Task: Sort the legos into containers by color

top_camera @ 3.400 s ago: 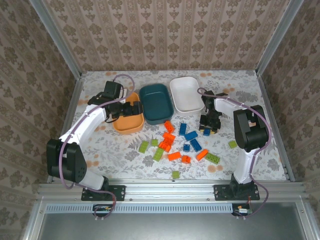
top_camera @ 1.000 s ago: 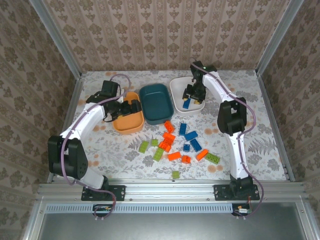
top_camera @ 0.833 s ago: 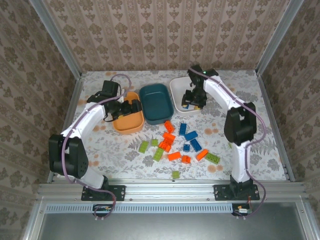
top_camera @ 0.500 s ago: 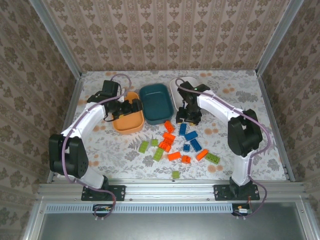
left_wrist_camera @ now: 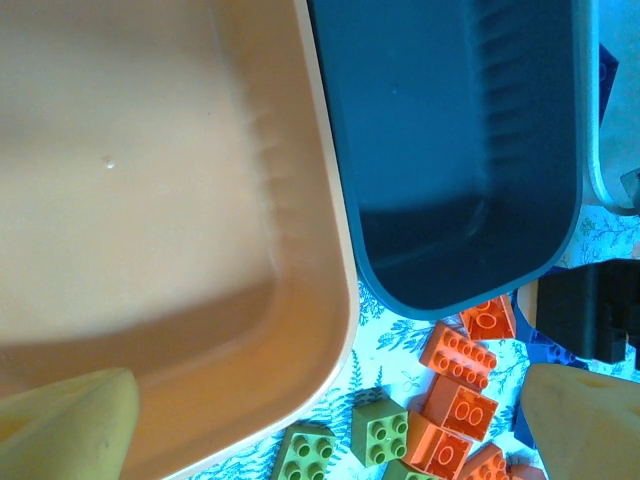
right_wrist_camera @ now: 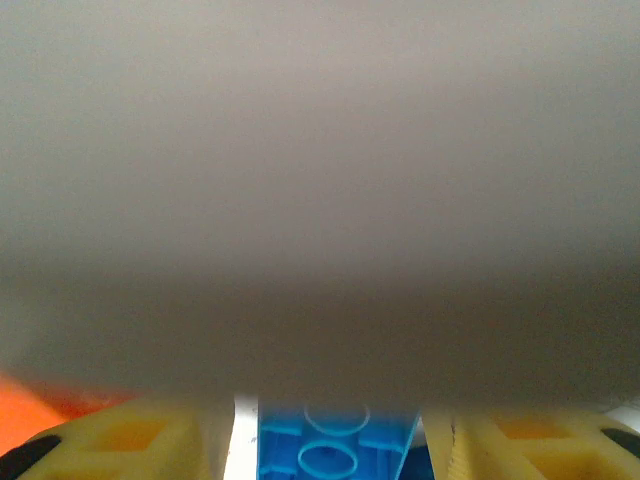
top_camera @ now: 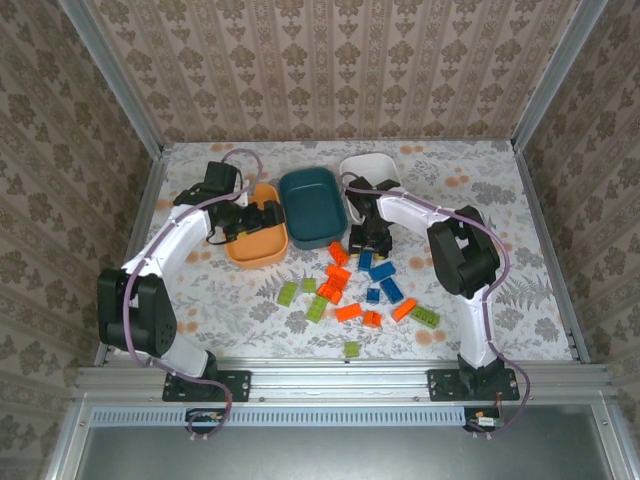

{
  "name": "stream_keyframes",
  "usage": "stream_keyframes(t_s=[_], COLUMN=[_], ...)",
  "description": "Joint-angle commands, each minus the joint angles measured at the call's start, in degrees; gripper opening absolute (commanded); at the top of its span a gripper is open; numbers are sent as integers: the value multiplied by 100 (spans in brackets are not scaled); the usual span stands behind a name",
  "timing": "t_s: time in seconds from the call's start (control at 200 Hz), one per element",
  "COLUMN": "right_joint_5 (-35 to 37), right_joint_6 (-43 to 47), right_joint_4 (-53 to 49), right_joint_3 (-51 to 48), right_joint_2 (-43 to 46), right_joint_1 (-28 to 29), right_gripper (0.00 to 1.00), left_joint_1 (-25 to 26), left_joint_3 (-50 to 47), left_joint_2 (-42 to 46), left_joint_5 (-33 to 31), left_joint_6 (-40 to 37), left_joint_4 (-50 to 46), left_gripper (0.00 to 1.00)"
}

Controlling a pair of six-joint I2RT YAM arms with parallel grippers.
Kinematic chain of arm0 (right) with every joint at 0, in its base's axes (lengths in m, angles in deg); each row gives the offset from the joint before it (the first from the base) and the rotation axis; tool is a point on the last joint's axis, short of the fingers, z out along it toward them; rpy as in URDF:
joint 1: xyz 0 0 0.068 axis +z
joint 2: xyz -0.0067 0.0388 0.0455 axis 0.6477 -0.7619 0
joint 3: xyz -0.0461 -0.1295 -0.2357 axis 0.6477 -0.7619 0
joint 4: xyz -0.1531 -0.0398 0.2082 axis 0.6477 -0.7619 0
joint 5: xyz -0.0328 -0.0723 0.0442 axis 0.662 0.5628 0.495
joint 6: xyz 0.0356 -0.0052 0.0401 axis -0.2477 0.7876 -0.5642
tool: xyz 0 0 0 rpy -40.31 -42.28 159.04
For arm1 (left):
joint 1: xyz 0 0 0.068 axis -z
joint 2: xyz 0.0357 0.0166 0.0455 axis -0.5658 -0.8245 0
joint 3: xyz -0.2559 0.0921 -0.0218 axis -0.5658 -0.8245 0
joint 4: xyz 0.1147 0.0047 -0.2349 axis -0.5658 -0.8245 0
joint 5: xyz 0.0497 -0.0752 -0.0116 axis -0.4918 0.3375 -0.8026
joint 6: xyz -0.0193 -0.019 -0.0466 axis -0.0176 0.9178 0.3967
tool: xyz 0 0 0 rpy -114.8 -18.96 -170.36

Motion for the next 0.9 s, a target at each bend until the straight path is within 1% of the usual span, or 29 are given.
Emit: stream_keyframes(t_s=[0.0,0.09,0.155,0.24,0.28,0.4,0.53,0.64,0.725,0.78,0.89], right_joint_5=[172,184,208,215,232,224,142,-195,-464,-489,-572], right_joint_6=[-91,-84,-97,-109,-96,-58,-40,-11,6,6,-85], right_joint_4=[-65,-25,5,22,15,-70,-245,-541,-766,-872,-684], right_joint_3=[89,100,84,63,39,-60,-129,33,195,343,610], right_joint_2=[-177,-269,-308,-318,-272,7,702,1183,1372,1485,1492], right_joint_1=[7,6,-10,-37,-45,-38,-37,-37,-48,-83,-343], right_gripper=[52,48,44,35,30,24,23,22,22,22,22], left_joint_1=[-63,-89,-92,-93,-96,-98,-96,-93,-93,-93,-92], left_joint_3=[22,31,48,58,65,49,28,5,6,13,32], left_joint_2=[232,219,207,175,162,132,112,74,18,5,-27], left_joint_5=[-80,-76,-70,-58,-46,-27,-6,43,68,86,117], left_joint_6=[-145,-146,-148,-131,-127,-100,-50,-2,51,76,100], left_joint_4=[-195,-196,-206,-195,-183,-136,-42,63,149,197,249], left_gripper=[100,100,100,100,100,100,100,100,100,100,100])
